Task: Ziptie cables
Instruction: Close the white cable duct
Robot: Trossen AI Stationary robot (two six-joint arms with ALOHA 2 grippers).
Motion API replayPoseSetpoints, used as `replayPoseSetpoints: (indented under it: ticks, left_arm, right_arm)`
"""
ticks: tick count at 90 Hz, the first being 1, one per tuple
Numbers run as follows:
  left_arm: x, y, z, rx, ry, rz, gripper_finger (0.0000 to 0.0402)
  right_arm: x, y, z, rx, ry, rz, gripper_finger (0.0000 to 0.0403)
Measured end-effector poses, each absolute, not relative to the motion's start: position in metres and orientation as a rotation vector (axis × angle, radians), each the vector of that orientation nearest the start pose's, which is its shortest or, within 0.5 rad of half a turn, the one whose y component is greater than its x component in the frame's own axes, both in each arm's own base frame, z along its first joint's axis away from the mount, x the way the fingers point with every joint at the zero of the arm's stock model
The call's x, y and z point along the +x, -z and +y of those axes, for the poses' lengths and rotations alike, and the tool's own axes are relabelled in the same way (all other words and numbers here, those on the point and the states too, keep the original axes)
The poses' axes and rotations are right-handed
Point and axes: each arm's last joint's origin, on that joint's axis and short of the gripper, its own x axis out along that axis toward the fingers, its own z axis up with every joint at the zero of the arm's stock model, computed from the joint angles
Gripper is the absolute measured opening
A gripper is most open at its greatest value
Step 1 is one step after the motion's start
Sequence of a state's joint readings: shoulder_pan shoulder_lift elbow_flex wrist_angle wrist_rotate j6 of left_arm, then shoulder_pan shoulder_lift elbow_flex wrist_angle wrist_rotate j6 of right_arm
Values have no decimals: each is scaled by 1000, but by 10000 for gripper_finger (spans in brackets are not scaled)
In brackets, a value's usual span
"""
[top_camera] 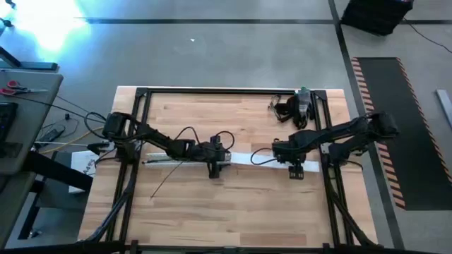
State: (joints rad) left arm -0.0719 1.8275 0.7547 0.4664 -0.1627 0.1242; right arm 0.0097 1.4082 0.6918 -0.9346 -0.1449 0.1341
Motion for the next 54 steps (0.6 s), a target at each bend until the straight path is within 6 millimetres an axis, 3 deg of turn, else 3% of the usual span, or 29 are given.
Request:
replayPoseSetpoints:
  ticks: [29, 54]
  left_arm:
    - [335, -117, -20, 194, -48, 608, 202]
    - [335, -117, -25, 199, -31, 606, 202]
  right_arm:
    - [195, -154, 5, 243, -42, 1651, 216]
    - [196, -162, 1, 96, -68, 1680, 216]
